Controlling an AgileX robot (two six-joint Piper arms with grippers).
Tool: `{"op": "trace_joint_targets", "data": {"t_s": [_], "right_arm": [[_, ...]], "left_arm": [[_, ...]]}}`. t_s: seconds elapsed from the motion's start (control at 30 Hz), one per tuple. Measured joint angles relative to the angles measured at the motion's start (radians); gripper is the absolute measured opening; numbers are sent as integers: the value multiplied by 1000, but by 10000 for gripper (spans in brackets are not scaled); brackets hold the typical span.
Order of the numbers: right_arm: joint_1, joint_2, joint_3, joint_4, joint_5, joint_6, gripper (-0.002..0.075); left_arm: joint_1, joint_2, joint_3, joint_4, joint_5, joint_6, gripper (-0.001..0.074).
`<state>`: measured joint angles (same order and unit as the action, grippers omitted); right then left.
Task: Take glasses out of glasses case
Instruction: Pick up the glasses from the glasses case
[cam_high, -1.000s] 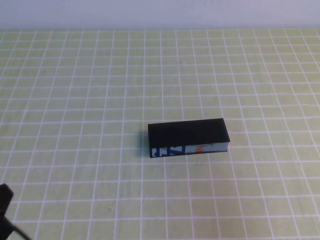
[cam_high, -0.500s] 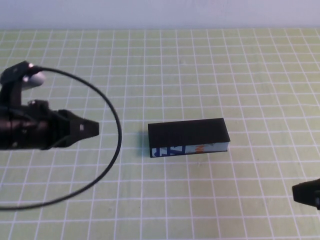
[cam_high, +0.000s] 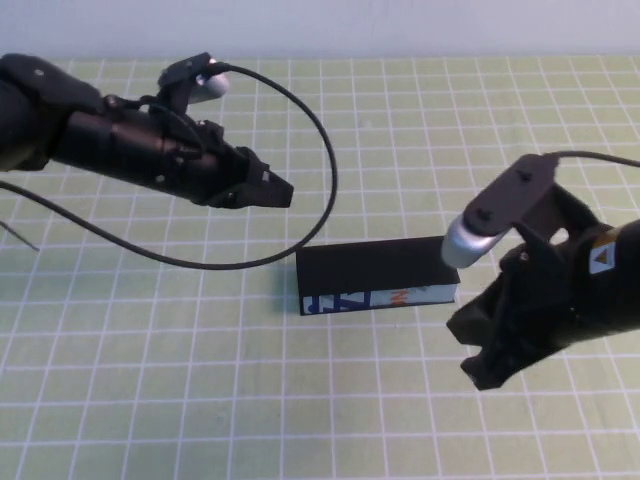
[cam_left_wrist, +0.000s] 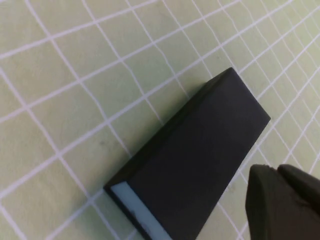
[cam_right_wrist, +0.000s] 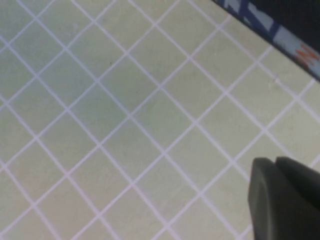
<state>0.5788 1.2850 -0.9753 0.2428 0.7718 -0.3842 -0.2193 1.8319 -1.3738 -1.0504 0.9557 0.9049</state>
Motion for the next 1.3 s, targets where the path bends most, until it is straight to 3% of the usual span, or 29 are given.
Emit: {"op": "trace_joint_targets", "data": {"t_s": [0.37, 0.73, 1.03, 1.3], "right_arm": [[27, 164, -56, 38, -127, -419, 0], [29, 281, -118, 101, -178, -696, 192], [29, 330, -121, 101, -256, -774, 313], [29, 385, -121, 89, -325, -790, 330]], "left_arm": [[-62, 180, -224, 90, -2, -65, -4], [-93, 366, -397, 111, 5, -110, -4], [-108, 465, -458, 126, 17, -127, -4], [-129, 472, -458, 141, 15, -129, -4]]}}
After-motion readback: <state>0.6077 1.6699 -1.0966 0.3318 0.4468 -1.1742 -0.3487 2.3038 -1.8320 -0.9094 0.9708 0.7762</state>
